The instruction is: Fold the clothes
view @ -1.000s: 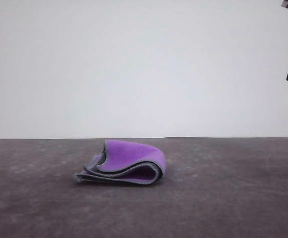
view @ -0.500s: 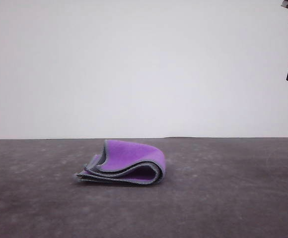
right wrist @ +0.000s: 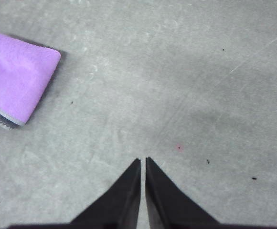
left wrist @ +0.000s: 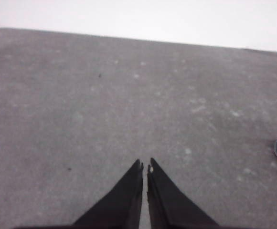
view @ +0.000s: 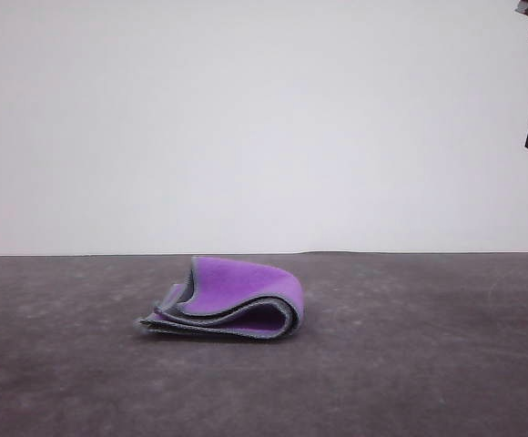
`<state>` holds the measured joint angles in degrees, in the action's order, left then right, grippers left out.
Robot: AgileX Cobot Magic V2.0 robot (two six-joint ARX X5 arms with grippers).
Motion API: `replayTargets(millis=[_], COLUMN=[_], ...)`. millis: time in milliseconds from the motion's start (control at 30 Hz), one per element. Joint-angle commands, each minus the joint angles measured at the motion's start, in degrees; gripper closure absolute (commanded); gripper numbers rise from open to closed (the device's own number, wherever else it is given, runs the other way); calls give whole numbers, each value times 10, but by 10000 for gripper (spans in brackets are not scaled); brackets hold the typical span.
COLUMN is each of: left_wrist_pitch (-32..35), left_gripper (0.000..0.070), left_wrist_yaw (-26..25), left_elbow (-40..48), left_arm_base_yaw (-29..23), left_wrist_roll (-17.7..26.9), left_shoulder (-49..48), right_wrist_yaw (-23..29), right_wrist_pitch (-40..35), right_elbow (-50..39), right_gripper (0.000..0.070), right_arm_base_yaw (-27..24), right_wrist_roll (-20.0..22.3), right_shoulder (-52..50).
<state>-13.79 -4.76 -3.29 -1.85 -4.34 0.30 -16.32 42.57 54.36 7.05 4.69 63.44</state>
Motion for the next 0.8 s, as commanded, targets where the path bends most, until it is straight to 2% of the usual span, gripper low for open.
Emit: replayTargets(millis=[0, 767], left_wrist_pitch=[0, -1], left_gripper=[700, 700], left_wrist_yaw=[1, 1], left_elbow=[4, 13], left_arm_base_yaw=[-1, 0], left_wrist_roll=[-5, -12], left_shoulder=[-2, -1], right_wrist_yaw=[-1, -1], right_wrist_pitch=[-5, -5], right_elbow=[4, 4], right_gripper=[689, 690], right_arm_base_yaw=[0, 0], right_wrist_roll=[-2, -2], right_shoulder=[3, 3])
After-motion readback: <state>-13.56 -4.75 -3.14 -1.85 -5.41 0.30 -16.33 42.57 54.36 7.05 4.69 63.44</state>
